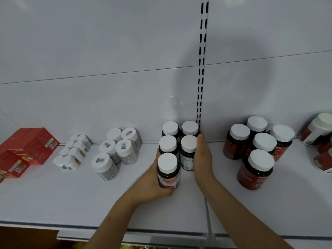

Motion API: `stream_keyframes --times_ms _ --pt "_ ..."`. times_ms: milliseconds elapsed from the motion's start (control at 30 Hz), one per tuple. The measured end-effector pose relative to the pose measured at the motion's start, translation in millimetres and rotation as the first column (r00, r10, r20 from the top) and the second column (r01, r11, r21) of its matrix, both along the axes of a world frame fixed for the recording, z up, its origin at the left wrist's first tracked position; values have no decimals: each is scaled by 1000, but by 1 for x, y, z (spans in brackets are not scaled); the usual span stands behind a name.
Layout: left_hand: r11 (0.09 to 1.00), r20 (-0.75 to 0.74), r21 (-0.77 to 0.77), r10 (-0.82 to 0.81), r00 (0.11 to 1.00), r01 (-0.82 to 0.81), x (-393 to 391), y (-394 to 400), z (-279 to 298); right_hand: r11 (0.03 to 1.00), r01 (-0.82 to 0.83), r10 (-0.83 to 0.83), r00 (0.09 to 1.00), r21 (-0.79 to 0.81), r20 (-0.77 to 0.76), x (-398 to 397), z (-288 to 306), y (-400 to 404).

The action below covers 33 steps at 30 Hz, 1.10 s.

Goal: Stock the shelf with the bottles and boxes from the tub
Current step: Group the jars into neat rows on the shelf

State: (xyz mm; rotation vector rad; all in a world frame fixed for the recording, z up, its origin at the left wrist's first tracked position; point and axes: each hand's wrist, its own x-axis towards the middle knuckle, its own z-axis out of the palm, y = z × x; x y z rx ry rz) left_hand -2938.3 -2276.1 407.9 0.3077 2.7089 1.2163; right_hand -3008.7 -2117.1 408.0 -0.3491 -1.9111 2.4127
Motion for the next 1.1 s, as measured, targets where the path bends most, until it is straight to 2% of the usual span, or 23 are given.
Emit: stream_keyframes --times_ms 133,367,533,600,733,867,933,1000,1100 --pt "999 19 21 -34 999 33 1 -1 5 999 9 -9 1000 46 -13 -1 -2 0" --pt "995 50 82 48 998 -52 9 -12 -3 996 11 -6 998 84 -56 3 1 3" --pt "977 62 197 73 995 -83 20 -16 12 979 63 -25 981 192 -192 21 23 19" --pt "961 44 223 161 986 -166 28 -22 19 948 96 -14 965 303 -263 29 30 26" --pt "902 -196 336 350 916 -272 31 -19 45 879 209 13 887 428 -461 43 53 46" --pt "850 -445 402 506 739 -341 24 14 86 840 344 -16 788 419 -616 54 89 82" --pt "869 -527 373 486 698 -324 22 42 108 800 420 -50 758 428 -650 54 102 109" --pt "914 -589 314 399 703 -256 17 72 125 723 488 -71 757 489 -650 49 109 141" --pt "961 -601 224 267 753 -162 -4 114 130 626 463 -91 843 628 -530 33 102 191"
